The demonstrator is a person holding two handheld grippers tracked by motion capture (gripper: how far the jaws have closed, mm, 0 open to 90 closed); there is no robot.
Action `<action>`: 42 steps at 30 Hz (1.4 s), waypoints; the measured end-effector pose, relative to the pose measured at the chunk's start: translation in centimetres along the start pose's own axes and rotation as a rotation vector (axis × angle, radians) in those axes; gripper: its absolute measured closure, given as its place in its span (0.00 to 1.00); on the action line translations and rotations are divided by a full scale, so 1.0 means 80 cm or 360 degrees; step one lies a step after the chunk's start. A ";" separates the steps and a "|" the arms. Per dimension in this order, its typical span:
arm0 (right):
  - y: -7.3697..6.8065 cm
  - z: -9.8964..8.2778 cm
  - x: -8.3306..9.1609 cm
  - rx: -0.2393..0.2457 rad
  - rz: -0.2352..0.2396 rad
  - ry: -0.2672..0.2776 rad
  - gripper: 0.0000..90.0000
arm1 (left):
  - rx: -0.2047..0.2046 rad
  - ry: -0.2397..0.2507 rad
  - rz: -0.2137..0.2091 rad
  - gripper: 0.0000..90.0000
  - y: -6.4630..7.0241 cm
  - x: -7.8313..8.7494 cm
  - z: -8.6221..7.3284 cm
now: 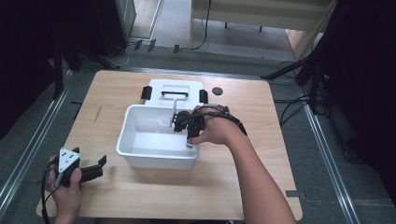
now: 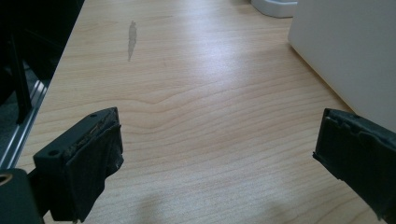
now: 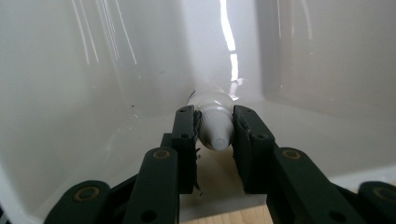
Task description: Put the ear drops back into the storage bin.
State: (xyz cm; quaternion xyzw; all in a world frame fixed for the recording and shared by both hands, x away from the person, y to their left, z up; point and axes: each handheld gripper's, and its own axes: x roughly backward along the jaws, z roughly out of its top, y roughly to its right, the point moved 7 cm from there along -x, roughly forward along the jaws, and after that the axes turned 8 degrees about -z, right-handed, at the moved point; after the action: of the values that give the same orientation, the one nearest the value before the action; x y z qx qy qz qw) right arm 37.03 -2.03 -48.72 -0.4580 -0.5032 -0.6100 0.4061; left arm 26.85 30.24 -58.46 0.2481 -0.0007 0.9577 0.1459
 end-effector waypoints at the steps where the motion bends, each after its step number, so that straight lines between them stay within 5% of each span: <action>1: -0.001 0.000 -0.002 -0.0006 -0.0004 -0.0014 0.80 | 0.0000 0.0000 0.0000 0.02 0.000 0.000 0.000; 9: -0.001 0.000 -0.015 -0.0002 -0.0022 -0.0100 0.79 | -0.0001 -0.0001 -0.0001 0.02 0.000 0.000 0.000; 22: -0.004 0.000 -0.015 -0.0010 0.0030 -0.0086 0.74 | 0.0000 0.0000 0.0000 0.02 0.000 0.000 0.000; 28: -0.006 0.003 0.000 -0.0007 0.0041 0.0010 0.50 | 0.0003 0.0002 0.0003 0.02 0.000 -0.001 0.000; 31: 0.000 0.006 0.008 0.0039 -0.0055 0.0081 0.37 | -0.0004 0.0002 0.0005 0.02 0.000 -0.001 0.000; 35: 0.014 0.007 0.029 -0.0059 -0.0158 0.0121 0.23 | -0.0003 -0.0003 0.0004 0.02 0.000 0.000 0.000; 42: 0.024 0.000 0.067 -0.0261 -0.0148 0.0193 0.00 | -0.0005 -0.0004 0.0006 0.02 0.000 0.000 0.000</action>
State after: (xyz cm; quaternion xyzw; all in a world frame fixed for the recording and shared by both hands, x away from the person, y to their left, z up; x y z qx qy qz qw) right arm 37.55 -2.55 -43.07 -0.4281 -0.4469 -0.6939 0.3681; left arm 26.87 30.22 -58.46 0.2489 -0.0029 0.9577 0.1444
